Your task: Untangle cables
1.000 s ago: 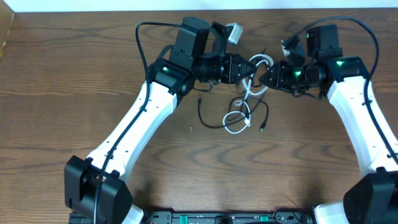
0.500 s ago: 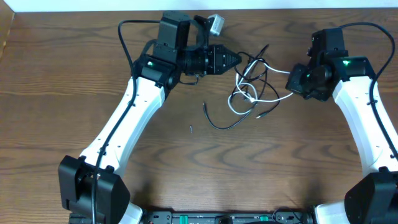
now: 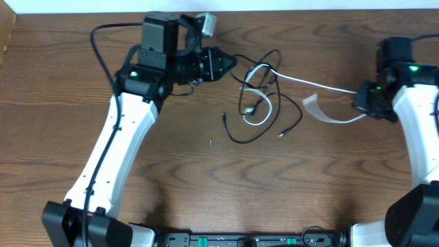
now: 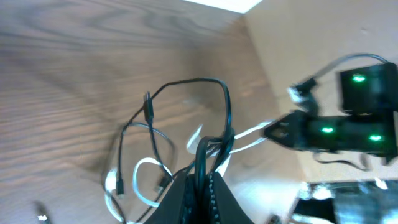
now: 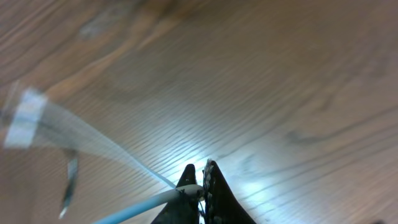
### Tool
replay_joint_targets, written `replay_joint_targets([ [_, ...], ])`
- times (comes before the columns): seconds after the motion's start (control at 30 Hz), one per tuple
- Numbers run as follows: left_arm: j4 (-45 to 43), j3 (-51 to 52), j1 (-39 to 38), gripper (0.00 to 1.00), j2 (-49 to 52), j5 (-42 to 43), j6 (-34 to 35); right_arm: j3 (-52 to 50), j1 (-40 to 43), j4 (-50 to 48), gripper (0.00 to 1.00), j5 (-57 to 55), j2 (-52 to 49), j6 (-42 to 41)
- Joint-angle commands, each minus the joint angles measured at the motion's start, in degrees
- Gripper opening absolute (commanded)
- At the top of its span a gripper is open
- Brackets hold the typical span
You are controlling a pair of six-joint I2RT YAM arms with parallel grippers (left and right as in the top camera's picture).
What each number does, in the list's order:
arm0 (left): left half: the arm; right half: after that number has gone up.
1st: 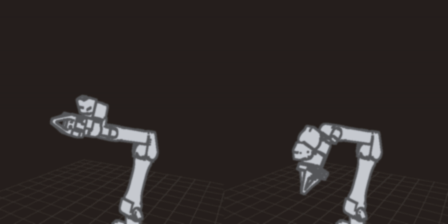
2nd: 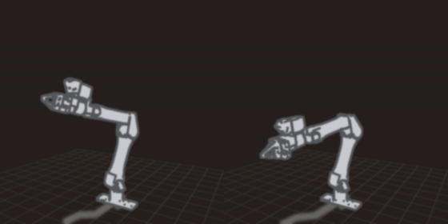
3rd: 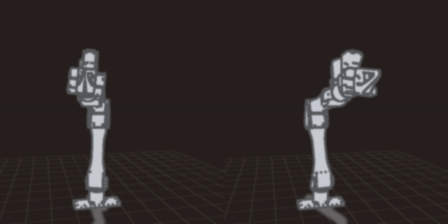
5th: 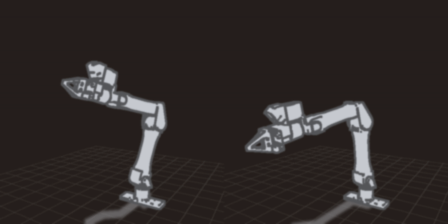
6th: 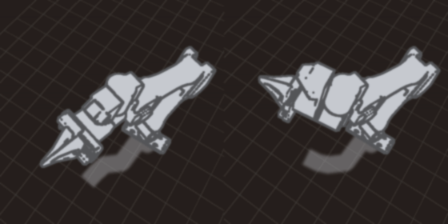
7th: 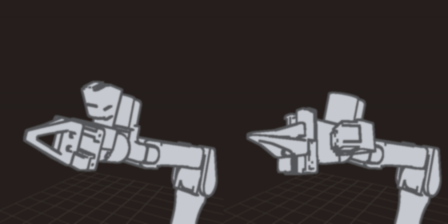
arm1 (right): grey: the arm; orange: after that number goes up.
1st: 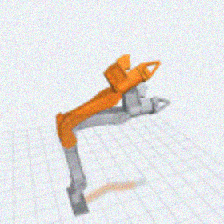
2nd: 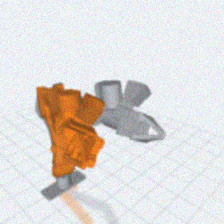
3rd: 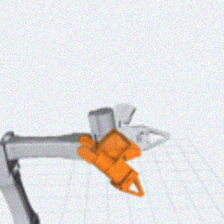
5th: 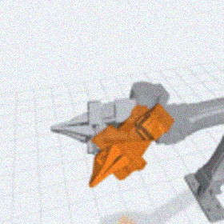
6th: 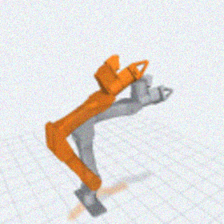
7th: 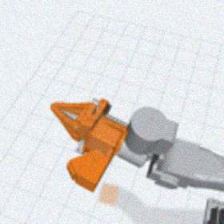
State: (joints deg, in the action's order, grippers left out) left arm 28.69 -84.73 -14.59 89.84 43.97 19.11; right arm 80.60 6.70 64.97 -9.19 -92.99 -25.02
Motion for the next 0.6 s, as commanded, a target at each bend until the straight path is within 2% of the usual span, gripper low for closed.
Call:
replay_joint_targets([
  [0.0, 2.12, -0.15, 1.57, 0.07, -0.92, -7.74, -5.99, -0.07, 3.82, -0.09, 0.01, -2.01, 0.09, 3.82],
  [0.23, 2.62, -0.15, 1.64, 0.08, -0.92, -14.84, -9.07, -0.07, 10.71, 0.09, 0.01, -1.11, 0.09, 4.5],
  [0.37, 3.5, -0.15, 1.66, 0.07, -0.92, -20.15, -10.03, -0.04, 18.62, 0.02, 0.01, 6.14, 0.09, 5.88],
  [0.57, 4.79, -0.15, 1.66, 0.07, -0.92, -28.0, -11.85, -0.04, 24.96, 0.22, 0.01, 14.84, 0.09, 9.9],
])
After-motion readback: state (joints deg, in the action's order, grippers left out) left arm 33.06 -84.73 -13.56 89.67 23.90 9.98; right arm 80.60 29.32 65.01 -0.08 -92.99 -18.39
